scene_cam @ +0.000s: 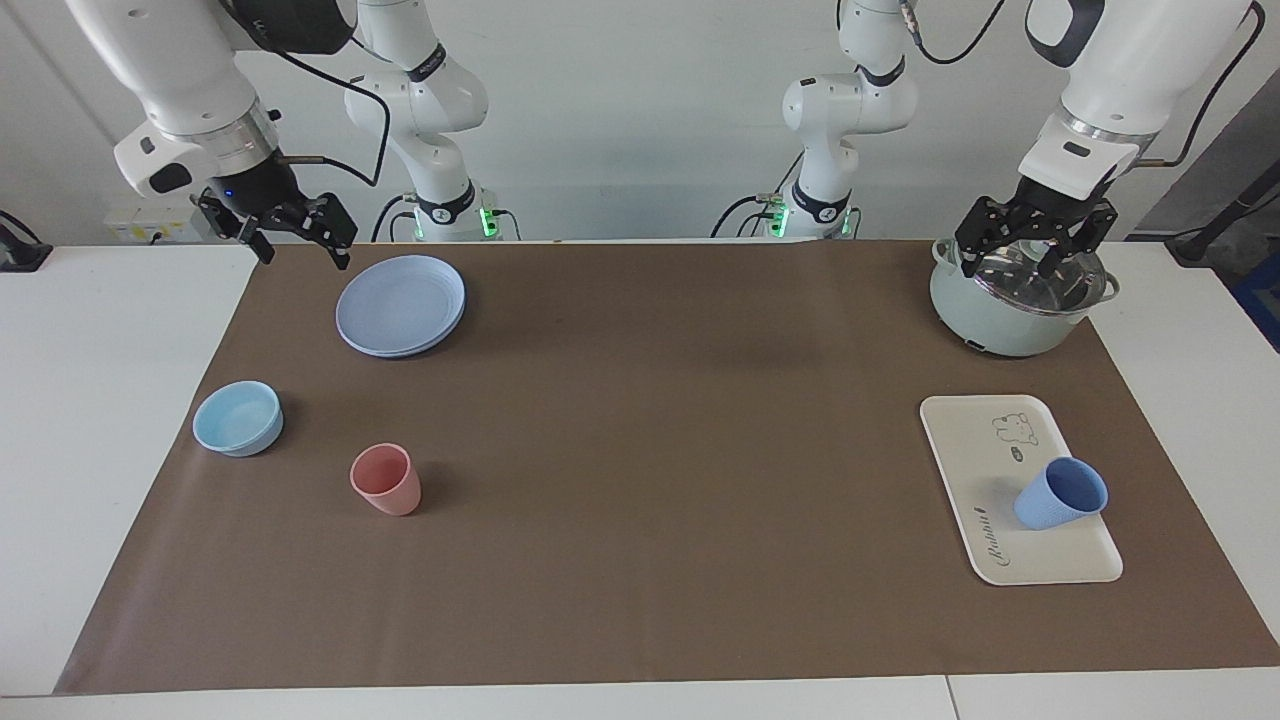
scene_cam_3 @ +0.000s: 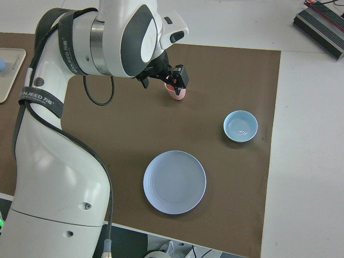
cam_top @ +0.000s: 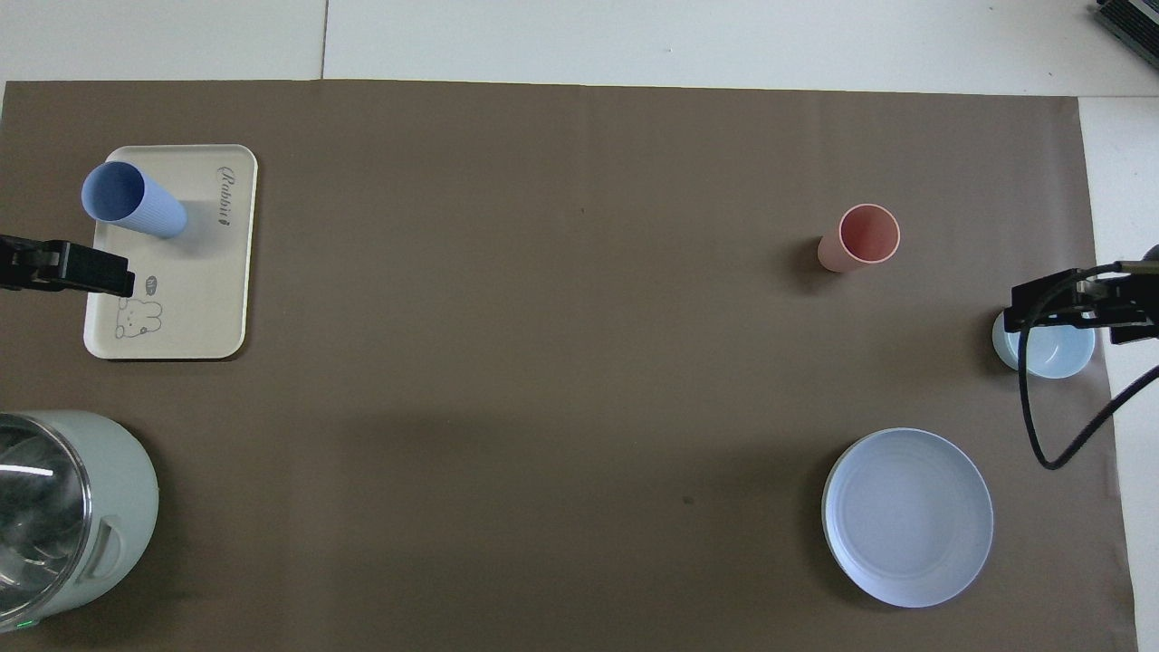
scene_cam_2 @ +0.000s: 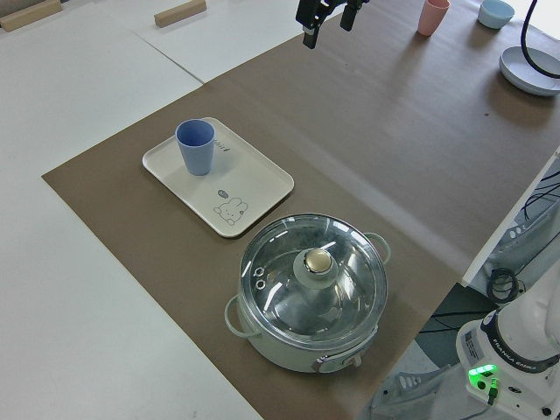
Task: Place cup on tray
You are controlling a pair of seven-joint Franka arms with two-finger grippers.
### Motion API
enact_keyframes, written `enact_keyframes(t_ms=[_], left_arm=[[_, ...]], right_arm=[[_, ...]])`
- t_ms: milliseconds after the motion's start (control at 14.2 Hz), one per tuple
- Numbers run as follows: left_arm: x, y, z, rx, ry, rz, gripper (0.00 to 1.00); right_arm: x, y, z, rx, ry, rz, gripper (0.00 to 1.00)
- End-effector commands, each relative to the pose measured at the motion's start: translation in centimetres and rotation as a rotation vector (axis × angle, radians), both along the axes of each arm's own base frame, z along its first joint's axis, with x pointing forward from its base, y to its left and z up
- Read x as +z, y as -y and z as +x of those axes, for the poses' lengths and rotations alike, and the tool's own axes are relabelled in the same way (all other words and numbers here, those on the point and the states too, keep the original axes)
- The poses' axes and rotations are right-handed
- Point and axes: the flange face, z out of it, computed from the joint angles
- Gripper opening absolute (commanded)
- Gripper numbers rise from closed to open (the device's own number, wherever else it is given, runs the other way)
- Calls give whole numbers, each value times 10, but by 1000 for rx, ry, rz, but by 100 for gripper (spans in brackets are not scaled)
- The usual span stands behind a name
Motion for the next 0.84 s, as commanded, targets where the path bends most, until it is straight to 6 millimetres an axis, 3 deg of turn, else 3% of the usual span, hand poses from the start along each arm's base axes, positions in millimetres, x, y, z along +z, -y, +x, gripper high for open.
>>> enact_keyframes(t_ms=[0,772], left_arm=[[4,3,-3,2,14,19,100],[5,2,-3,-1,15,19,100]], right_arm=[[0,-1,-4,-10,18,8,100],[1,-1,-3,-10,31,9,100]])
